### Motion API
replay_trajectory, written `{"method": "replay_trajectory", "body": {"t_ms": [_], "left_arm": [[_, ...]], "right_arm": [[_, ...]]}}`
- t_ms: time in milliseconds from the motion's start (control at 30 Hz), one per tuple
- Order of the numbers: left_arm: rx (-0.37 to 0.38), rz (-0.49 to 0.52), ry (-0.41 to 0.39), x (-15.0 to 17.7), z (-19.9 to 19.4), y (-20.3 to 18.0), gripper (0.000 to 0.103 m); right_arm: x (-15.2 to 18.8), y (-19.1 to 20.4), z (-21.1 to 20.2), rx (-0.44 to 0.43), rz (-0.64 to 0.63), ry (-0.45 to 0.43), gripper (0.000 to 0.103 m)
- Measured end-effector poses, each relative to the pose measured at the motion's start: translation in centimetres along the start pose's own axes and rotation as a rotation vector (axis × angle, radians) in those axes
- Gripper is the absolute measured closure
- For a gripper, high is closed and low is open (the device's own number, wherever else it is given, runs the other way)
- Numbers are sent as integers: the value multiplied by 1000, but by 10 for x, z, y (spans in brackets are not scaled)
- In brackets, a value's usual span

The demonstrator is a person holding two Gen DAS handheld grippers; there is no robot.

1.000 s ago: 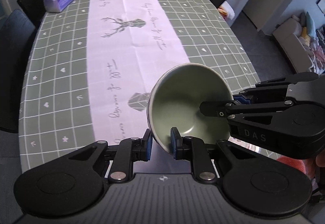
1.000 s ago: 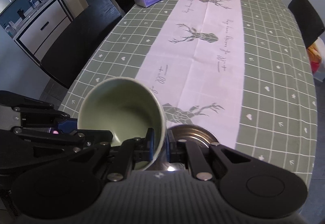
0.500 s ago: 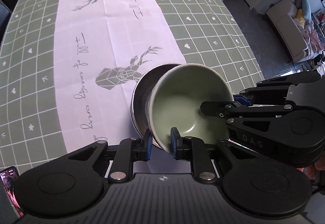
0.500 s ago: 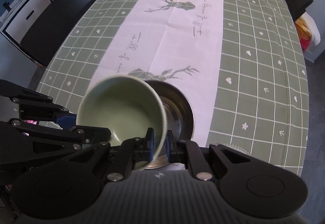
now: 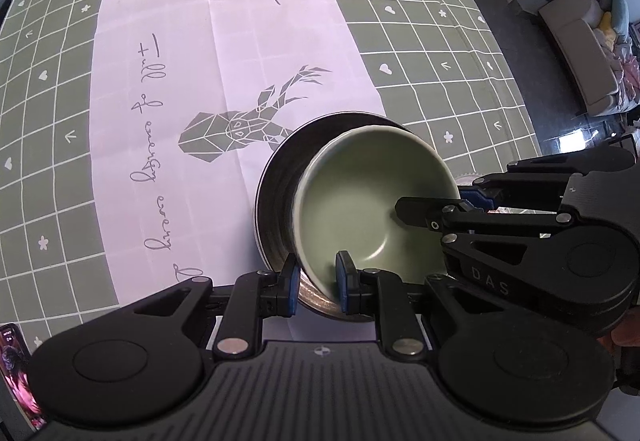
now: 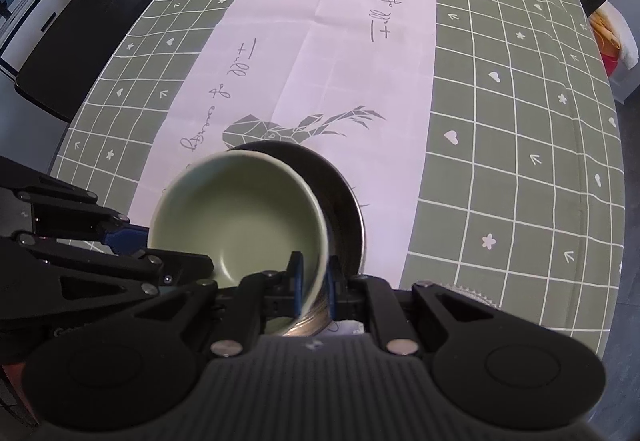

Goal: Organize plates and bowls
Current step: 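Lower the green bowl into the orange bowl and open both tools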

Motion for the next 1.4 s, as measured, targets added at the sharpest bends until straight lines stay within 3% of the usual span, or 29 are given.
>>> {"method": "replay_trajectory", "body": {"t_ms": [600,767,867,1400], "left_arm": [[47,-24,3,-10,-4,9,78],[49,-15,-28,-9,-14,7,73],[59,-4,-85,-9,-28,6,64],[52,0,-137,-3,-35,18,62]], "right_arm": [[-6,-1,12,46,-3,2,95],[-8,3,14,68,-16,6,95],[-9,7,15,87,-26,6,96],[-12,6,-9,99,-19,-29,94]]}}
Point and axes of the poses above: each gripper's, at about its wrist camera, not at the fingertips, and z roughly the way its jaws point, y to its left, x to its underside, the point moved 1 cm from there along z, roughly the way its jaws point, and after that the axes turned 6 degrees about y, right-handed, at the moved point
